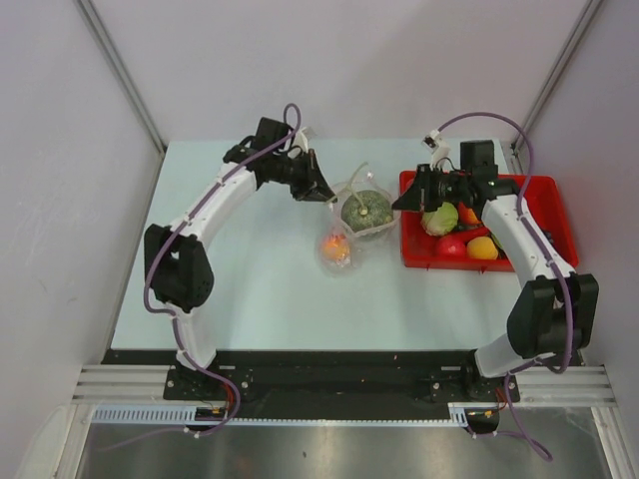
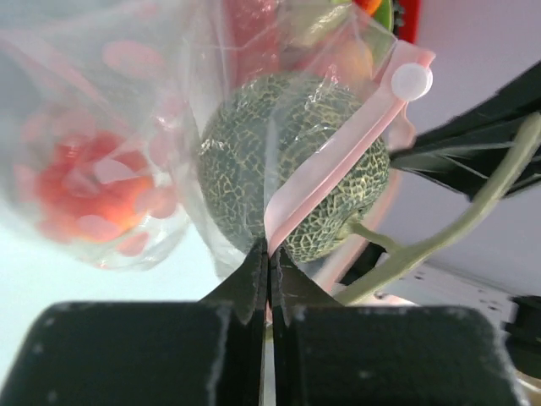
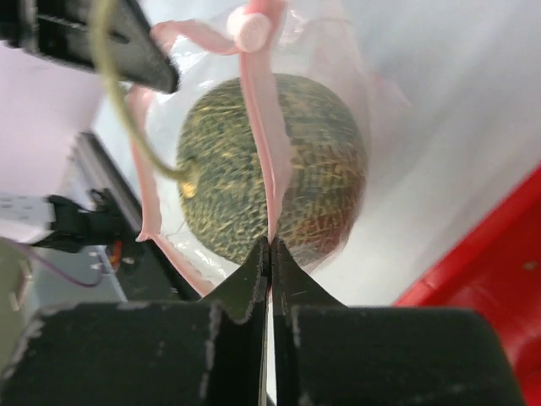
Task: Place the food in the zip-top bag and seal the zipper
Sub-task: Adjust the zipper food storage bag at the center of the board.
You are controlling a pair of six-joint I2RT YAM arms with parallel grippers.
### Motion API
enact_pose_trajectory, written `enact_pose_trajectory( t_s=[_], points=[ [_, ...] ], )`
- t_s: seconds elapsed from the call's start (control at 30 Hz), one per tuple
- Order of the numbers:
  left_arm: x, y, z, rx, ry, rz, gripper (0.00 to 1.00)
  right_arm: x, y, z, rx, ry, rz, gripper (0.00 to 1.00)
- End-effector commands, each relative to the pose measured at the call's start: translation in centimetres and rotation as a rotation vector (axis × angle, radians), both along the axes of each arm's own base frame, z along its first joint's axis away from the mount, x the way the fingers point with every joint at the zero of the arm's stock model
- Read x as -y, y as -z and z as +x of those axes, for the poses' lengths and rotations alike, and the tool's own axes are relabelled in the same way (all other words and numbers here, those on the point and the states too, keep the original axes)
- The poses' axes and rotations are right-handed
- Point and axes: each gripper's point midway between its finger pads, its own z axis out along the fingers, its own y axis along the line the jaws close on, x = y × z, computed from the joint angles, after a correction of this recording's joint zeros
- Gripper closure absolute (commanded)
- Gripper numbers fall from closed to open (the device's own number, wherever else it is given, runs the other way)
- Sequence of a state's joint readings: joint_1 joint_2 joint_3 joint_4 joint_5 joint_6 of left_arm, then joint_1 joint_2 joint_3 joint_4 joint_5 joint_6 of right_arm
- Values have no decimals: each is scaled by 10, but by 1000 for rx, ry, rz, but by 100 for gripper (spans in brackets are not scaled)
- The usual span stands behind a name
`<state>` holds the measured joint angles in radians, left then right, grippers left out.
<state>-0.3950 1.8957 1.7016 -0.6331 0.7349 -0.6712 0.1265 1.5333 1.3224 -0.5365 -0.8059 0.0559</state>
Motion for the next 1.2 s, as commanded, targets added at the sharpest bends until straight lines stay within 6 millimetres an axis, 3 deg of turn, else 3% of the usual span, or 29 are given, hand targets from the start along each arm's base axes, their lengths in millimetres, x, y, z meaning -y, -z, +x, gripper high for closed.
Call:
enact_pose_trajectory(
  t_s=[0.0,0.17,0.3,0.43,0.53,0.6,0.77,0.87,0.9,0.93,1.0,1.03,1.1,1.17],
  points=[
    [-40,-57,-14,264,21,226,100,-26,-90,-28,125,-99,210,100],
    [-66,-56,-48,280,180,381,100,-47,-113,-56,100,-190,289,100],
    [-79,-77,-65,379,252,414,100,-55,-128,-67,105,-210,320,100],
    [-95,-100,-79,543,304,494,100,-60,-128,-75,85,-214,315,100],
    [-92,-102,-94,573,351,459,100,-66,-139,-80,102,-229,339,100],
    [-88,-118,-106,610,348,390,100,-69,-155,-82,103,-231,390,100],
    [-72,-157,-111,678,316,261,100,-68,-178,-81,157,-224,437,100],
    [-63,-157,-99,641,263,226,100,-57,-166,-61,193,-161,376,100],
    [-64,-147,-91,607,225,252,100,-53,-146,-55,137,-113,326,100],
    [-66,-123,-84,546,213,292,100,-51,-126,-48,163,-120,259,100],
    [-65,-97,-79,460,198,312,100,-53,-92,-49,86,-113,171,100],
    [-63,-74,-77,387,212,321,100,-56,-77,-46,66,-131,144,100],
    [-62,-66,-68,337,179,299,100,-60,-68,-47,54,-147,125,100],
    [-64,-74,-50,336,104,242,100,-63,-79,-45,112,-157,140,100]
  ],
)
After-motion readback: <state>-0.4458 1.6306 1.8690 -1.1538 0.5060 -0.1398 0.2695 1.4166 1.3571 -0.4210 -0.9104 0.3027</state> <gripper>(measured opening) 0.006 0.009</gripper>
